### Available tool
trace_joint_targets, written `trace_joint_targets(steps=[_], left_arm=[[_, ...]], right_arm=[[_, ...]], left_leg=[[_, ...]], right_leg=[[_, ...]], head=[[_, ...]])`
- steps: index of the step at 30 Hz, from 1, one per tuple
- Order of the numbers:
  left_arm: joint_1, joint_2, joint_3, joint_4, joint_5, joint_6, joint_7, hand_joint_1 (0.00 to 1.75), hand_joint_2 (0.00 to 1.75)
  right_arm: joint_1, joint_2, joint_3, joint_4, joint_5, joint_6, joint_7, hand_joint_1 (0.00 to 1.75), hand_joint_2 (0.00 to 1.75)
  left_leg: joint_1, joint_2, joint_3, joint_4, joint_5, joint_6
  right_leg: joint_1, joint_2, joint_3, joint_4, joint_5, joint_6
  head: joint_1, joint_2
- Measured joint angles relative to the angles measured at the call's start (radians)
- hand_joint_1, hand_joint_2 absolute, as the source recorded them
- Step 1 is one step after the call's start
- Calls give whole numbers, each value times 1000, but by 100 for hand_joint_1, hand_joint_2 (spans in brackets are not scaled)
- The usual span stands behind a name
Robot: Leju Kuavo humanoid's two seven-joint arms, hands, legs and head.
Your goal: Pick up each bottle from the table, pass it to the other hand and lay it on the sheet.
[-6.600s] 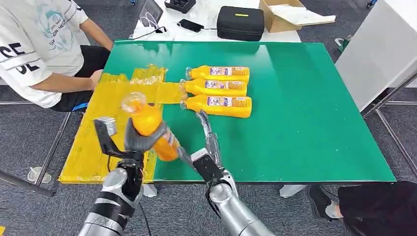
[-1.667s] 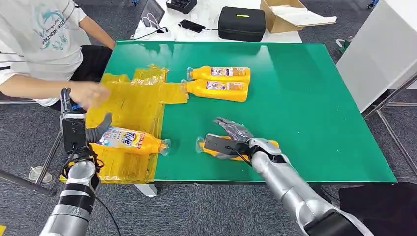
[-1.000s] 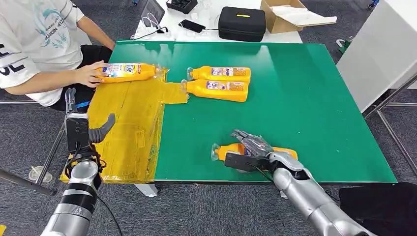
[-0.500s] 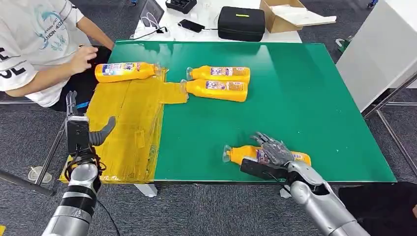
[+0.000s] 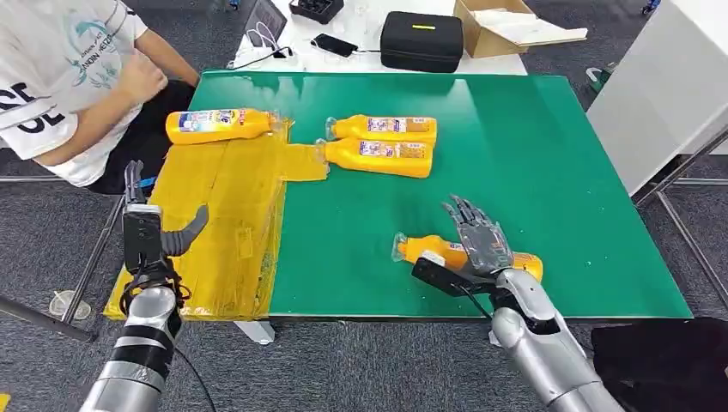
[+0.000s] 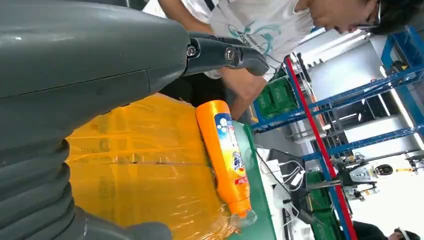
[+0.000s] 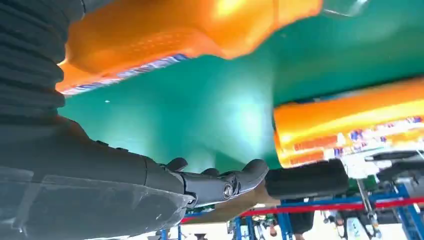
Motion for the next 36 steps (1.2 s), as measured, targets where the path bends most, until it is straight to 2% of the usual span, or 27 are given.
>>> trace_joint_targets(steps=[2,7,9,22,28,36], left_arm=[[0,-1,0,0,0,0,0,0,175],[-1,-1,0,7,-17,-14,0,0,175],[-1,-1,0,13,-19,-22,0,0,175],[-12,-1,0,53,-41,-43,0,0,175],[-14,-1,8,61,-51,-66,0,0,175],[-14,-2,21,62,-61,-79,0,0,175]], right_arm=[[-3,11,-5,10,0,10,-9,0,175],[-5,12,-17,36,-57,157,-41,0,175],[-5,5,-20,43,-77,182,-49,0,175],[25,-36,-28,45,-124,211,-60,0,175],[60,-53,-31,-13,-99,206,-11,0,175],[79,-63,-33,-52,-92,206,1,0,175]], left_leg=[[0,0,0,0,0,0],[0,0,0,0,0,0],[0,0,0,0,0,0],[0,0,0,0,0,0],[0,0,0,0,0,0],[0,0,0,0,0,0]], right_leg=[[0,0,0,0,0,0],[0,0,0,0,0,0],[0,0,0,0,0,0],[0,0,0,0,0,0],[0,0,0,0,0,0],[0,0,0,0,0,0]], head=[[0,0],[0,0],[0,0],[0,0],[0,0],[0,0]])
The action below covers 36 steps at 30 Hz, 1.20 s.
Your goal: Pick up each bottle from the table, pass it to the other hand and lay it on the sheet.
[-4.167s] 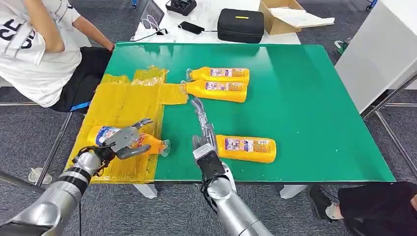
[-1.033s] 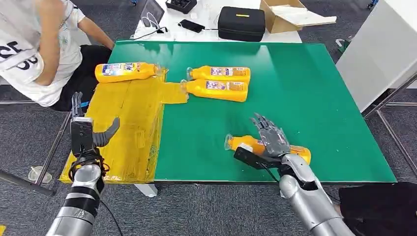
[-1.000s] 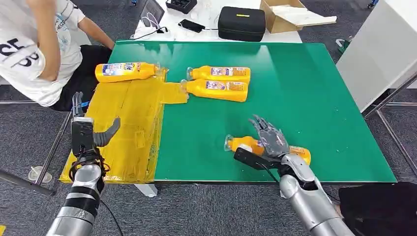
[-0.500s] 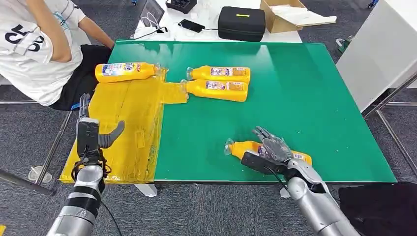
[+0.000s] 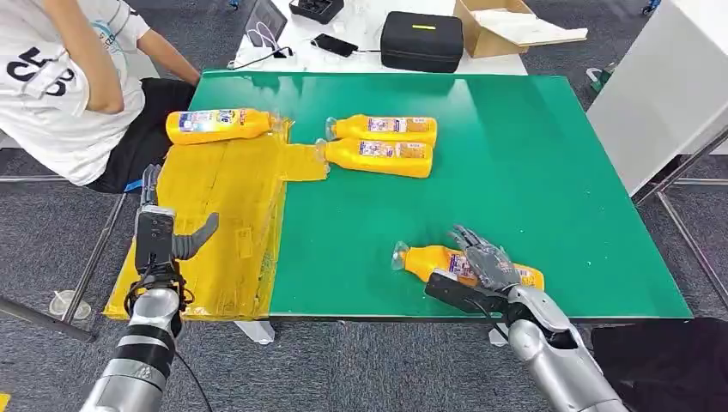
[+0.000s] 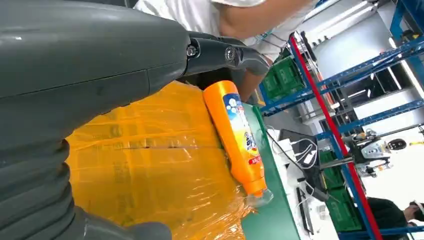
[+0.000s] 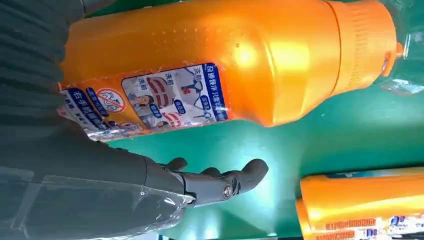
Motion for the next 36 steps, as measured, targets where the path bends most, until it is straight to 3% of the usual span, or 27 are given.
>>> trace_joint_targets(steps=[16,36], left_arm=[[13,-13,47,-2,-39,-70,14,0,175],[20,-19,54,-1,-63,-101,44,0,175]], right_arm=[[86,-52,-2,-163,75,2,93,0,175],[119,-106,-42,-167,48,91,160,0,175]], left_leg=[[0,0,0,0,-1,0],[0,0,0,0,-1,1]], right_leg=[[0,0,0,0,0,0],[0,0,0,0,0,0]], head=[[0,0],[0,0]])
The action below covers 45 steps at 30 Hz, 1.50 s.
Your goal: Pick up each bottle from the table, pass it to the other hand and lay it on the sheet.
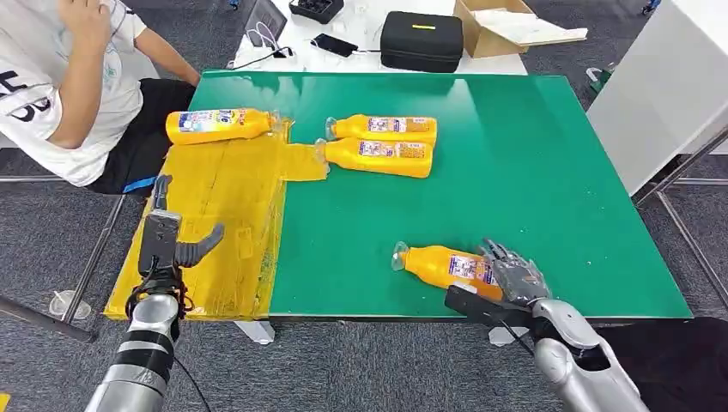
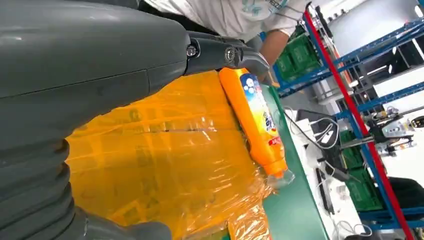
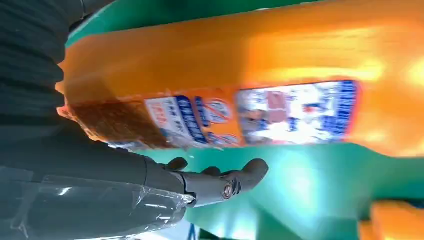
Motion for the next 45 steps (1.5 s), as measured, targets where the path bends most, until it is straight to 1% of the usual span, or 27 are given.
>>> trace_joint_targets(steps=[8,20,21,22,23,24,26,27,29,39,45], left_arm=[[0,-3,0,9,-3,0,3,0,175],[-1,-7,0,17,-3,-1,10,0,175],[-1,-8,0,17,-3,-1,10,0,175],[-1,-8,0,18,-3,-1,10,0,175],[-2,-8,0,19,-3,0,10,0,175],[-2,-8,0,21,-3,0,10,0,175],[-5,-8,0,25,-2,0,8,0,175],[-6,-8,0,27,-1,0,6,0,175],[-12,-9,0,32,1,0,2,0,175],[-36,-14,0,61,11,-3,-6,0,175],[-48,-22,-1,79,23,-14,-9,0,175]], right_arm=[[-2,-2,-48,55,-9,0,32,0,175],[-11,7,-91,108,-9,3,47,2,175],[-12,8,-93,112,-12,7,47,9,175],[-13,10,-97,117,-16,10,46,38,175],[-15,11,-98,121,-20,11,43,133,175],[-17,13,-101,127,-25,12,39,140,175],[-24,16,-104,138,-37,12,25,159,175],[-27,18,-106,145,-46,12,16,175,175],[-33,21,-111,156,-63,9,-4,173,175],[-58,43,-130,211,-119,-23,-86,175,175],[-58,82,-145,232,-156,-66,-150,175,175]], left_leg=[[0,0,0,0,0,0],[0,0,1,0,0,0],[0,0,1,0,0,0],[0,0,1,0,0,0],[0,0,1,0,0,0],[0,0,1,0,0,0],[0,0,2,0,0,0],[0,0,2,0,0,0],[0,1,3,0,0,0],[0,1,5,0,0,0],[0,2,5,0,0,0]], right_leg=[[0,0,0,0,0,0],[0,0,0,0,0,0],[0,0,0,0,0,0],[0,0,1,0,0,0],[0,0,1,0,0,0],[0,0,1,0,0,0],[0,0,1,0,0,0],[0,0,1,0,0,0],[0,0,1,0,0,0],[0,0,4,0,0,0],[0,0,4,0,0,0]], head=[[0,0],[0,0],[0,0],[0,0],[0,0],[0,0],[0,0],[0,0],[0,0],[0,0],[0,0]])
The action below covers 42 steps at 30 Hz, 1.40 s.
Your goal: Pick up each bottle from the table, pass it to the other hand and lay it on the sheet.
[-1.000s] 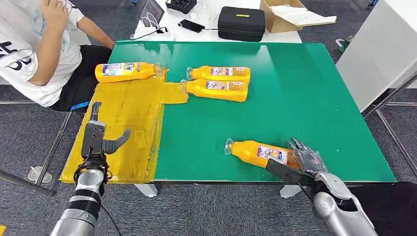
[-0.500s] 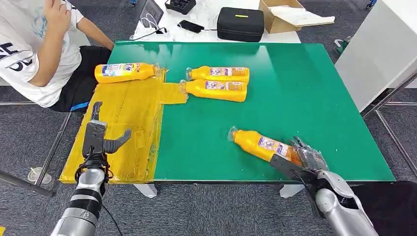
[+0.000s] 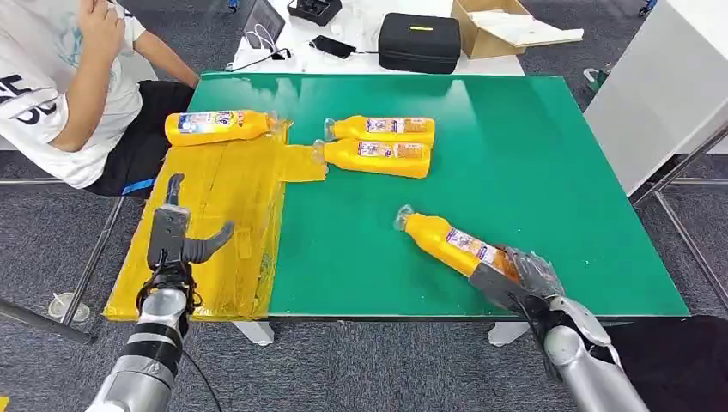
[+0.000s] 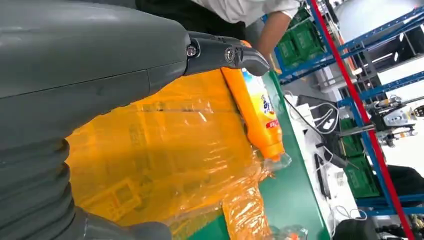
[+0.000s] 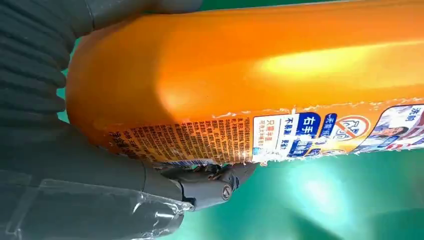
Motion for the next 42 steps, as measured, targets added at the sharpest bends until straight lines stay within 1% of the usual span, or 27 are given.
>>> trace_joint_targets(steps=[4,7,9,11,12,14,17,20,23,26,28,30,32,37,40,42], left_arm=[[-4,-3,0,7,0,-3,0,0,175],[-5,-4,0,10,3,-5,0,0,175],[-4,-8,0,10,15,-19,0,0,175],[2,-18,1,4,58,-64,3,0,175],[9,-23,2,-4,73,-82,7,0,175],[18,-39,2,-17,109,-118,17,0,175],[33,-65,2,-48,216,-219,48,0,175],[38,-82,2,-68,235,-236,60,0,175],[41,-89,2,-81,275,-274,78,0,175],[46,-103,-3,-92,443,-450,140,0,175],[49,-112,-14,-101,567,-564,198,0,175],[50,-118,-36,-110,671,-634,237,0,175],[54,-119,-62,-125,755,-673,266,0,175],[82,-111,-137,-173,952,-781,331,0,175],[99,-105,-185,-201,1040,-837,360,0,175],[109,-100,-222,-220,1070,-847,368,0,175]], right_arm=[[-3,22,-5,10,-2,-13,-6,175,175],[-3,39,-11,14,-2,-62,-40,175,175],[12,73,-25,9,7,-152,-107,175,175],[38,137,-48,-34,6,-333,-231,175,175],[44,164,-60,-62,8,-405,-273,175,175],[46,222,-68,-111,-13,-476,-319,175,175],[69,304,-91,-187,-124,-579,-463,175,175],[75,360,-103,-239,-139,-599,-488,175,175],[82,386,-108,-261,-143,-613,-510,175,175],[99,425,-129,-297,-128,-708,-619,175,175],[110,453,-138,-326,-96,-721,-639,175,175],[119,472,-147,-340,-93,-722,-643,175,175],[125,483,-149,-341,-109,-723,-645,175,175],[129,481,-132,-305,-209,-717,-645,175,175],[128,476,-89,-249,-289,-708,-645,175,175],[126,471,-50,-212,-321,-707,-645,175,175]], left_leg=[[0,0,0,0,0,0],[0,0,0,0,0,0],[0,0,-1,0,0,0],[0,-1,-2,0,1,0],[0,-1,-2,0,0,0],[1,0,-2,0,0,0],[1,-1,-4,0,0,0],[0,-1,-4,0,0,0],[-1,-1,-4,0,0,0],[-1,-2,-4,0,0,0],[-1,-2,-4,0,0,0],[-1,-2,-4,0,-1,0],[-1,-2,-4,0,-1,0],[-1,-2,-4,0,-1,0],[-1,-2,-4,0,-1,1],[-1,-2,-5,0,-1,1]], right_leg=[[0,0,0,0,0,0],[0,0,0,0,0,0],[0,0,0,0,0,0],[0,0,-1,0,0,0],[0,0,-1,0,0,0],[0,0,-2,0,0,0],[0,0,-2,0,-2,2],[0,0,-2,0,-2,2],[-1,0,-2,0,-2,2],[-2,-1,-2,0,-2,3],[-2,0,-3,0,-2,3],[-1,0,-3,0,-2,3],[-1,0,-3,0,-2,3],[-1,0,-3,0,-2,3],[-1,0,-3,0,-2,2],[-1,-1,-3,0,-2,3]], head=[[0,0],[0,0],[0,0],[0,0],[0,0],[-1,0],[0,0],[0,0],[0,0],[0,0],[0,0],[0,0],[0,0],[0,0],[0,0],[0,0]])
